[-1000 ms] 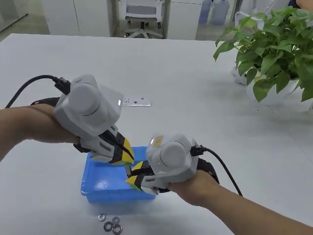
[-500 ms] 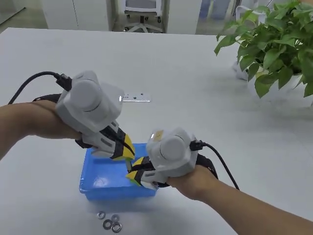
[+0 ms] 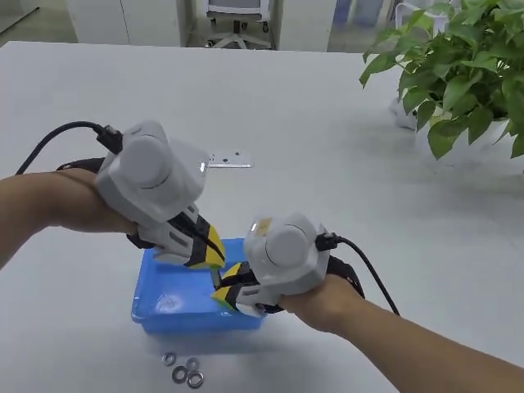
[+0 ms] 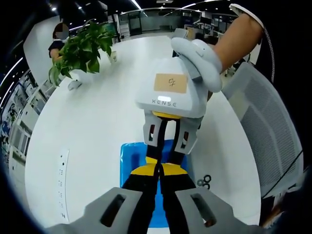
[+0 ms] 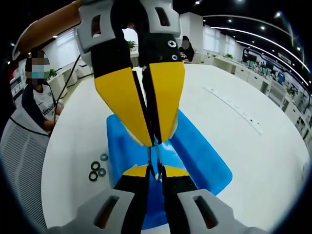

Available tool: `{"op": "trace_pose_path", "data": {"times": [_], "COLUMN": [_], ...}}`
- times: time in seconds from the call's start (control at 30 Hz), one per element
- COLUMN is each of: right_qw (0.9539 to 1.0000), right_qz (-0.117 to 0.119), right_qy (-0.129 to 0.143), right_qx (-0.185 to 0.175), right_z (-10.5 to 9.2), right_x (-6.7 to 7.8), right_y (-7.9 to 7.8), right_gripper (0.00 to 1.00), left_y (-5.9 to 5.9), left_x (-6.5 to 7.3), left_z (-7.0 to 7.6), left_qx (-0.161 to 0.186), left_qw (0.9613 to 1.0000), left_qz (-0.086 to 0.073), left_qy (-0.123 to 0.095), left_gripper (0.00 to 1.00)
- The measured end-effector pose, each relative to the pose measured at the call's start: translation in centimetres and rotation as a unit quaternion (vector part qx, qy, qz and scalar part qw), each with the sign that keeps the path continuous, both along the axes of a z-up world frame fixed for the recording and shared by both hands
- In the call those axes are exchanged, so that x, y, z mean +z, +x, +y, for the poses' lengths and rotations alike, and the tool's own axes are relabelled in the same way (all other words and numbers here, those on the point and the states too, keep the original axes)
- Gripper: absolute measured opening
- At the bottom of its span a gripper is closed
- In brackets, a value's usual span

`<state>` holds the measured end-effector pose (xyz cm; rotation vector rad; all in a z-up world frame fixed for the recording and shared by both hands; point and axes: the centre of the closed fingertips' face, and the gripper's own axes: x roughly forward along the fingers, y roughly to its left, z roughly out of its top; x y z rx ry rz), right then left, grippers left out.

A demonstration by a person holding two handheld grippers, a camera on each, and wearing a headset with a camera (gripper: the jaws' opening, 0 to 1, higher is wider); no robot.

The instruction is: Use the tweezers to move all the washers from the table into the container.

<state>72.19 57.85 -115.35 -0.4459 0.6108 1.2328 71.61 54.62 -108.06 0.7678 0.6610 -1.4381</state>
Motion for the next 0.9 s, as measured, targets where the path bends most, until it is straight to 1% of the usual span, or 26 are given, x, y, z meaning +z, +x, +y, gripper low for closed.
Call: {"op": "trace_pose_path", "data": {"times": [0.17,0.33,0.7,0.9], "right_qw": [1.0,1.0,0.9997,0.9994], "right_qz": [-0.002,-0.007,-0.02,-0.029], "right_qy": [0.002,0.005,0.013,0.017], "right_qx": [0.002,0.003,0.006,0.006], "right_z": [0.0,-0.2,-0.2,-0.1], "right_x": [0.2,0.8,2.3,3.3], "right_y": [0.0,-0.1,-0.7,-1.4], "right_gripper": [0.11,0.11,0.11,0.11], "left_y": [0.0,-0.1,-0.8,-1.4], "left_x": [0.2,0.7,2.3,3.3], "left_z": [0.0,0.0,0.0,0.0], "left_qx": [0.0,0.001,0.0,0.0], "left_qw": [1.0,1.0,0.9999,0.9998], "left_qz": [-0.002,-0.003,-0.012,-0.017], "left_qy": [0.0,-0.001,0.001,0.003], "left_gripper": [0.05,0.05,0.05,0.05]}}
